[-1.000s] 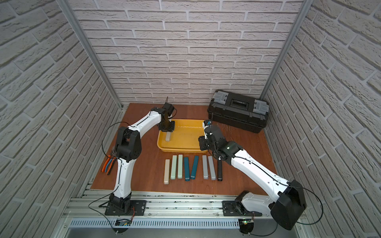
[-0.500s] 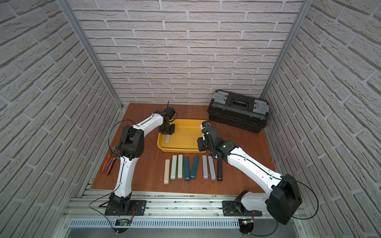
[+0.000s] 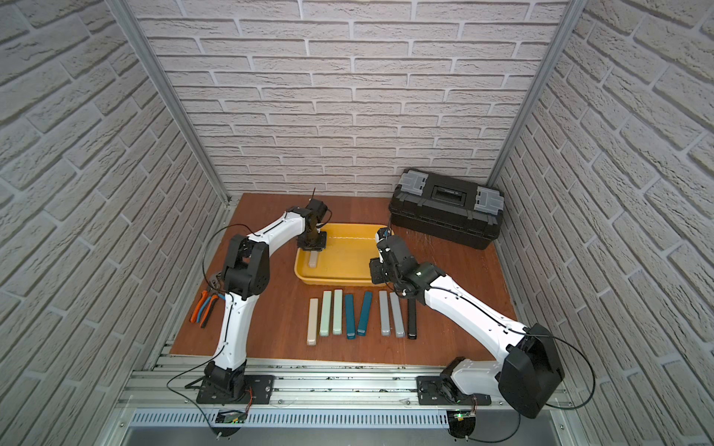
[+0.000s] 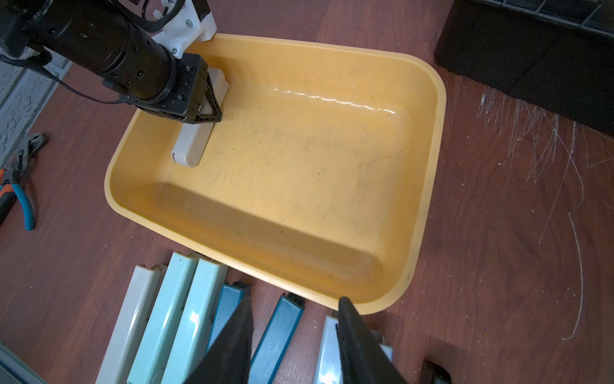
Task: Put the pruning pliers into the storage box
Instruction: Place the pruning pliers in the storage box.
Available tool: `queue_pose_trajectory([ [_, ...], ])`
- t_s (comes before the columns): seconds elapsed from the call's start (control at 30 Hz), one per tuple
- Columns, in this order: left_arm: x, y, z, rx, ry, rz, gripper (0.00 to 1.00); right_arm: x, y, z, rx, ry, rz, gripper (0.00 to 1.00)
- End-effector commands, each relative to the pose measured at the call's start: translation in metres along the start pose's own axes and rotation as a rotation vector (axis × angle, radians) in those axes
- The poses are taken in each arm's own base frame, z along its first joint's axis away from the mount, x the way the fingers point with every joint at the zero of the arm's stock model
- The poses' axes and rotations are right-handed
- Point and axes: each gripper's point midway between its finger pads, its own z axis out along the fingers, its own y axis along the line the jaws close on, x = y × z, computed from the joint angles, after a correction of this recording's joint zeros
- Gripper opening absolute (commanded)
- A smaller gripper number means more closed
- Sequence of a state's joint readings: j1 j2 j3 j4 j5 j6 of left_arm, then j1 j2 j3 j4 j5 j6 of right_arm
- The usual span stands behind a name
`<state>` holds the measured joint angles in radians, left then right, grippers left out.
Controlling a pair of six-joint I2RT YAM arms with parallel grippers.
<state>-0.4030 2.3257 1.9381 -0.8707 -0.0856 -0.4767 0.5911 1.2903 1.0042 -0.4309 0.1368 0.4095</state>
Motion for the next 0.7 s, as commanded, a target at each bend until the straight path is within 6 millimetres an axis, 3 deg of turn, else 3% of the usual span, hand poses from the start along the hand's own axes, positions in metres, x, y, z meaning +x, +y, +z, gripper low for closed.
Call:
queue_pose_trajectory([
  [0.0, -0.005, 0.013, -0.002, -0.040, -0.021, -0.027, 0.31, -0.003, 0.003, -0.001, -0.010, -0.019, 0.007, 0.44],
  [0.1, -0.011, 0.012, -0.018, -0.033, -0.045, -0.025, 0.33, -0.003, 0.005, -0.001, -0.018, -0.018, 0.008, 0.44],
  [0.33, -0.024, 0.007, -0.052, -0.029, -0.103, -0.016, 0.55, -0.006, 0.006, -0.005, -0.027, -0.029, 0.009, 0.45],
  [0.47, -0.029, -0.001, -0.073, -0.014, -0.138, -0.010, 0.57, -0.006, 0.006, -0.007, -0.029, -0.036, 0.008, 0.46],
  [0.67, -0.036, -0.014, -0.122, 0.043, -0.208, -0.010, 0.58, -0.011, 0.008, -0.013, -0.043, -0.054, -0.001, 0.46],
])
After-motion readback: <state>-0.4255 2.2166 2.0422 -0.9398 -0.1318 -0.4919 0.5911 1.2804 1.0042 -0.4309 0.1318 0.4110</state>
